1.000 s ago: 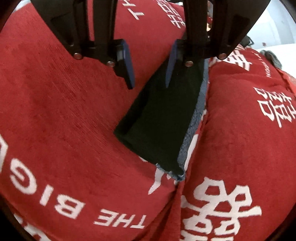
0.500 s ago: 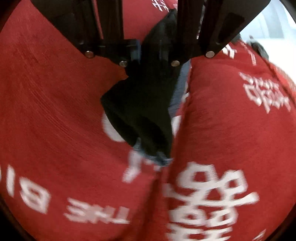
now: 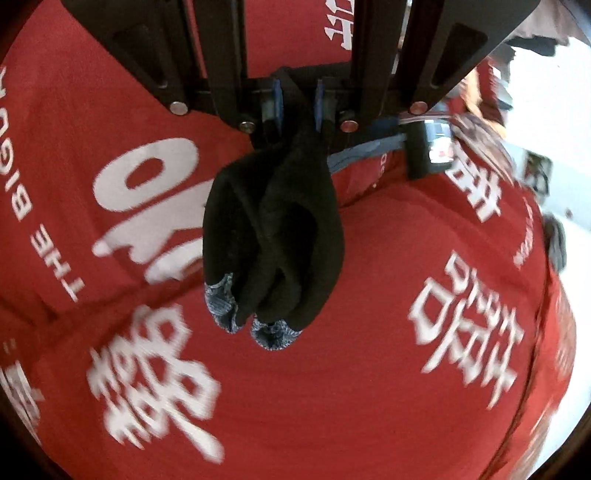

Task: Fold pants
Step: 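Fold the trousers' end over with the right gripper while the left gripper holds the trim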

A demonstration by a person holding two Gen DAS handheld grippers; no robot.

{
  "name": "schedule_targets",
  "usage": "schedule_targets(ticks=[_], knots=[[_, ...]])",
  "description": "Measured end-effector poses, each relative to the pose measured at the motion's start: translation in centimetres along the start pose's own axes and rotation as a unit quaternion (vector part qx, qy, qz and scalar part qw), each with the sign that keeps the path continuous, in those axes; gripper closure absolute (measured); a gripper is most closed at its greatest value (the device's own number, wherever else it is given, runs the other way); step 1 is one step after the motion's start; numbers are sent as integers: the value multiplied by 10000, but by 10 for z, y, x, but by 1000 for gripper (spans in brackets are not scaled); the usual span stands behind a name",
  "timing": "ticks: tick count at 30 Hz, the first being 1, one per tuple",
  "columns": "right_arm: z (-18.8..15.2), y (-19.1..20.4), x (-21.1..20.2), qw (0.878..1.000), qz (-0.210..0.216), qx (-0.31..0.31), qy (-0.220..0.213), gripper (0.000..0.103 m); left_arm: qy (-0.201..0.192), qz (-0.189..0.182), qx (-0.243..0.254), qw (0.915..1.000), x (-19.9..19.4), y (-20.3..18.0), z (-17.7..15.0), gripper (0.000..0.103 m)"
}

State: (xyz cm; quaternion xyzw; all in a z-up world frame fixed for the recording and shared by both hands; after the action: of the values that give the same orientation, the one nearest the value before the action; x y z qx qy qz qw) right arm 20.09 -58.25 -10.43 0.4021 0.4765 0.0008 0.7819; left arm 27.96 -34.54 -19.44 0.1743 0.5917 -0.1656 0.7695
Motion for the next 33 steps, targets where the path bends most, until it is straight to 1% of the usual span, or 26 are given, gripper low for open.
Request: schedule_targets(ticks=[1, 2, 5, 6, 9, 11, 12, 14, 15, 16, 17, 18, 19, 20, 21, 22, 23, 24, 25, 26, 27, 28, 29, 30, 31, 33], knots=[[-5, 13, 2, 9999, -70, -145, -7, 89, -19, 5, -42, 10000, -7, 19, -10, 0], [-13, 36, 12, 9993, -154, -348, 0, 89, -6, 15, -76, 10000, -12, 34, -20, 0], [-48, 81, 35, 9959, -348, -831, 87, 88, 119, 52, -322, 9994, -24, 92, -55, 0], [-68, 100, 54, 9938, -429, -999, 216, 88, 142, 83, -466, 9988, -29, 118, -70, 0], [-119, 131, 106, 9862, -729, -1390, 536, 86, 255, 195, -657, 9973, -36, 169, -106, 0], [-160, 142, 153, 9770, -1077, -1627, 855, 84, 414, 253, -798, 9956, -32, 206, -135, 0], [-179, 144, 176, 9705, -1329, -1757, 981, 79, 472, 271, -849, 9949, -31, 216, -144, 0], [-214, 142, 216, 9419, -2265, -2249, 1046, 76, 589, 284, -999, 9928, -27, 241, -167, 0], [-224, 142, 224, 9277, -2610, -2487, 972, 75, 607, 254, -1060, 9922, -24, 246, -172, 0], [-230, 147, 223, 9166, -2810, -2713, 851, 72, 597, 215, -1107, 9918, -24, 252, -177, 0], [-234, 154, 220, 9100, -2875, -2887, 765, 69, 577, 161, -1135, 9917, -24, 256, -180, 0], [-241, 168, 211, 9033, -2829, -3152, 678, 58, 565, 112, -1134, 9919, -23, 256, -179, 0], [-245, 178, 203, 9009, -2744, -3301, 640, 46, 539, 16, -1109, 9924, -23, 256, -176, 0], [-249, 189, 193, 8997, -2601, -3454, 595, 44, 490, -86, -1062, 9931, -26, 254, -174, 0], [-254, 201, 178, 9042, -2296, -3545, 642, 44, 435, -183, -1009, 9938, -29, 251, -171, 0], [-255, 206, 172, 9127, -2079, -3434, 757, 44, 347, -361, -907, 9946, -34, 244, -165, 0], [-248, 204, 161, 9319, -1801, -3019, 899, 44, 268, -531, -792, 9951, -37, 234, -157, 0], [-233, 192, 151, 9569, -1504, -2283, 977, 43, 188, -710, -658, 9951, -41, 222, -148, 0], [-219, 178, 145, 9754, -1220, -1530, 1019, 43, 143, -844, -561, 9947, -42, 213, -142, 0], [-205, 159, 141, 9874, -904, -732, 1076, 43, 102, -1016, -444, 9938, -42, 200, -134, 0], [-189, 128, 140, 9908, -493, 414, 1194, 43, 77, -1179, -347, 9924, -42, 187, -126, 0], [-185, 109, 142, 9863, -346, 995, 1266, 44, 23, -1410, -256, 9897, -41, 170, -116, 6], [-178, 86, 145, 9777, -149, 1630, 1316, 45, -7, -1526, -219, 9880, -40, 161, -110, 12], [-174, 74, 147, 9718, 33, 1947, 1327, 47, -9, -1706, -165, 9852, -37, 148, -101, 23], [-171, 61, 151, 9641, 262, 2273, 1349, 48, 44, -1866, -126, 9823, -32, 137, -93, 30], [-168, 43, 156, 9530, 395, 2671, 1376, 48, 237, -2116, -195, 9769, -18, 118, -84, 33]])
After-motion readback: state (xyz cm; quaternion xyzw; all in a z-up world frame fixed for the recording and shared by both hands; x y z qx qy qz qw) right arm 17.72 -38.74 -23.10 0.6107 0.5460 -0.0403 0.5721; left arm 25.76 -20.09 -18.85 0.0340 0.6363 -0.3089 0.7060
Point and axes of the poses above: each gripper's, at about its wrist camera, not at the fingertips, and x roughly the way its jaws point, y to its left, z to its top, the point moved 6 cm from there along x, roughly the way its jaws point, and after that the axes turned 14 degrees about x, right-handed, at the moved point
